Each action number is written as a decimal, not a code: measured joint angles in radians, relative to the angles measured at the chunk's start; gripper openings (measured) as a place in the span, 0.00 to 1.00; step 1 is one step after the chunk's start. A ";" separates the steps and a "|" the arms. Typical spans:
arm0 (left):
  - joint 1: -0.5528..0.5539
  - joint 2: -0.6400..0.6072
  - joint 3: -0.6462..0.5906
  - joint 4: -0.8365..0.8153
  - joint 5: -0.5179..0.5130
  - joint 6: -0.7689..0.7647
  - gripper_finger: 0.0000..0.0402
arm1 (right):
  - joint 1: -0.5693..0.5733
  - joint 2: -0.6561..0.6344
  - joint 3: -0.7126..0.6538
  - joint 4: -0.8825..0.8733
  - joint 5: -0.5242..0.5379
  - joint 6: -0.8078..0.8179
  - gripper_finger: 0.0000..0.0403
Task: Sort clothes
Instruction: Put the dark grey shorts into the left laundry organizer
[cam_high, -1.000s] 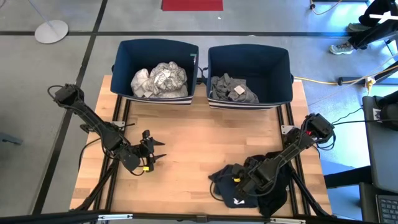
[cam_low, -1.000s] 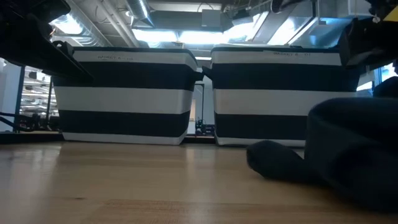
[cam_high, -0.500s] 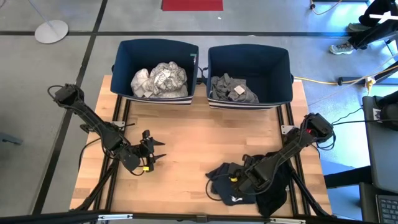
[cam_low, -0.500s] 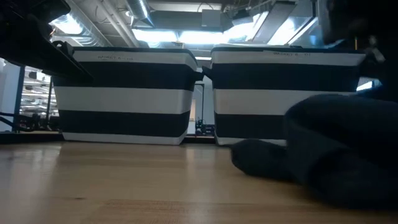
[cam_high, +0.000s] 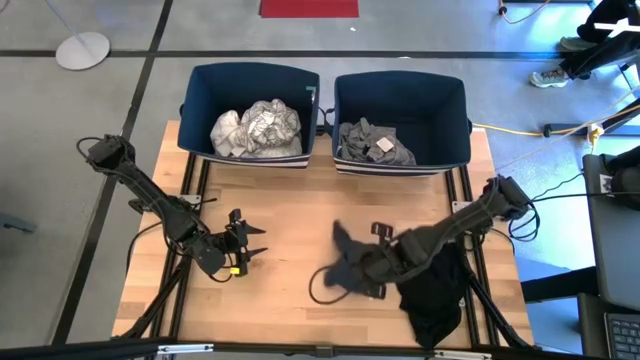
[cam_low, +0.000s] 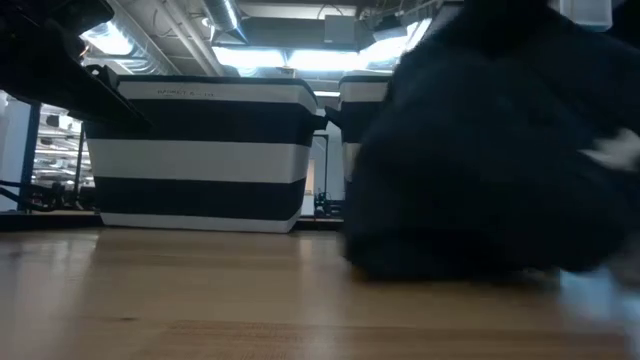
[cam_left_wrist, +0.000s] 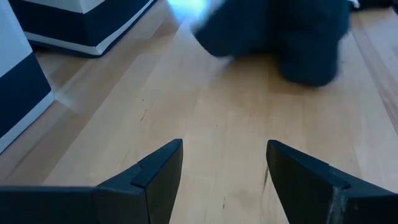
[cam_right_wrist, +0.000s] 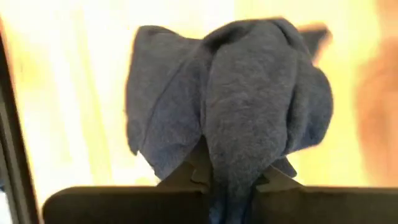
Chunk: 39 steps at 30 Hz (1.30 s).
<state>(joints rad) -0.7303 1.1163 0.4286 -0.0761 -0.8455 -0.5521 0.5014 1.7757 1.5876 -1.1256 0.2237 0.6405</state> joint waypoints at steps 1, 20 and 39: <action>0.000 0.000 0.000 0.000 0.000 0.000 0.56 | -0.014 0.000 0.023 -0.017 0.007 -0.026 0.05; 0.000 0.000 0.000 0.001 0.000 0.000 0.56 | -0.240 0.000 0.517 -0.282 0.271 -0.414 0.05; 0.000 0.000 0.000 -0.005 0.001 -0.001 0.56 | -0.565 -0.072 0.751 -0.449 0.709 -0.414 0.06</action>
<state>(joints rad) -0.7300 1.1160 0.4286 -0.0815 -0.8448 -0.5530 -0.0631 1.7038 2.3389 -1.5748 0.9330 0.2266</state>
